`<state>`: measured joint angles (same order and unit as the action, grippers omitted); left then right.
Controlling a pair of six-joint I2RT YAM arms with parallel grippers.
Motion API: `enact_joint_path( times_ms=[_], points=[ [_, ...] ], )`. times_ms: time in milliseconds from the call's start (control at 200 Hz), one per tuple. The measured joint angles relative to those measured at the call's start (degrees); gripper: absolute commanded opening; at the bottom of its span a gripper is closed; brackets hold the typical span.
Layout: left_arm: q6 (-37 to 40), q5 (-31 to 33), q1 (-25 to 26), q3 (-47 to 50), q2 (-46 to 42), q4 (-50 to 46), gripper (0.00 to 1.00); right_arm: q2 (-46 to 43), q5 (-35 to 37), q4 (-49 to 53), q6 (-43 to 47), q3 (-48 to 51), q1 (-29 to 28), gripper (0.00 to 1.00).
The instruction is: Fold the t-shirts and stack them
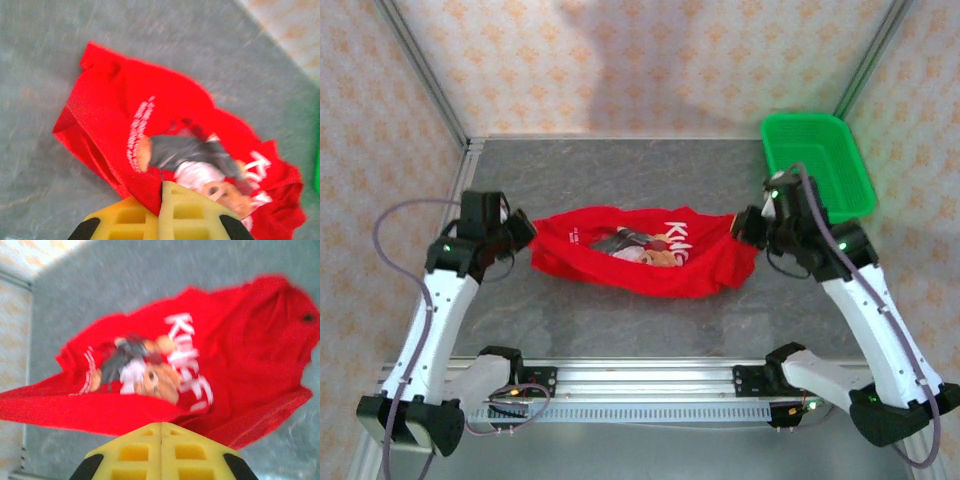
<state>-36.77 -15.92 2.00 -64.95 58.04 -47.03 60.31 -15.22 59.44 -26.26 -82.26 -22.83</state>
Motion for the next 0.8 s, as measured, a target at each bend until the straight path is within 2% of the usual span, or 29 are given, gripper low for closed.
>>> enact_joint_path(
  times_ms=[155, 335, 395, 460, 540, 646, 801],
  points=[
    [3.5, 0.7, -0.6, -23.2, 9.4, -1.9, 0.00, 11.9, 0.4, 0.5, 4.0, -23.9, 4.9, 0.00],
    [7.1, 2.4, -0.7, -54.0, 22.5, -4.2, 0.00, 33.6, -0.5, 3.1, 7.0, -64.8, 9.3, 0.00],
    [8.3, 3.2, -0.7, -63.0, 26.0, -4.8, 0.00, 38.3, -1.9, 2.1, 6.4, -73.7, 10.9, 0.00],
    [9.0, 3.6, -0.9, -70.6, 28.7, -5.7, 0.00, 38.9, -4.2, 0.5, 4.5, -74.5, 13.2, 0.00],
    [9.9, 4.0, -1.0, -75.2, 29.9, -5.9, 0.00, 37.0, -6.5, -3.0, 1.9, -70.1, 15.5, 0.00],
    [11.0, 4.2, -1.0, -75.8, 28.9, -6.0, 0.00, 33.9, -10.0, -7.5, -0.8, -64.1, 16.3, 0.00],
    [13.2, 3.9, -1.0, -74.7, 26.1, -5.6, 0.00, 30.2, -14.1, -11.3, -2.8, -62.3, 16.3, 0.00]
  ],
)
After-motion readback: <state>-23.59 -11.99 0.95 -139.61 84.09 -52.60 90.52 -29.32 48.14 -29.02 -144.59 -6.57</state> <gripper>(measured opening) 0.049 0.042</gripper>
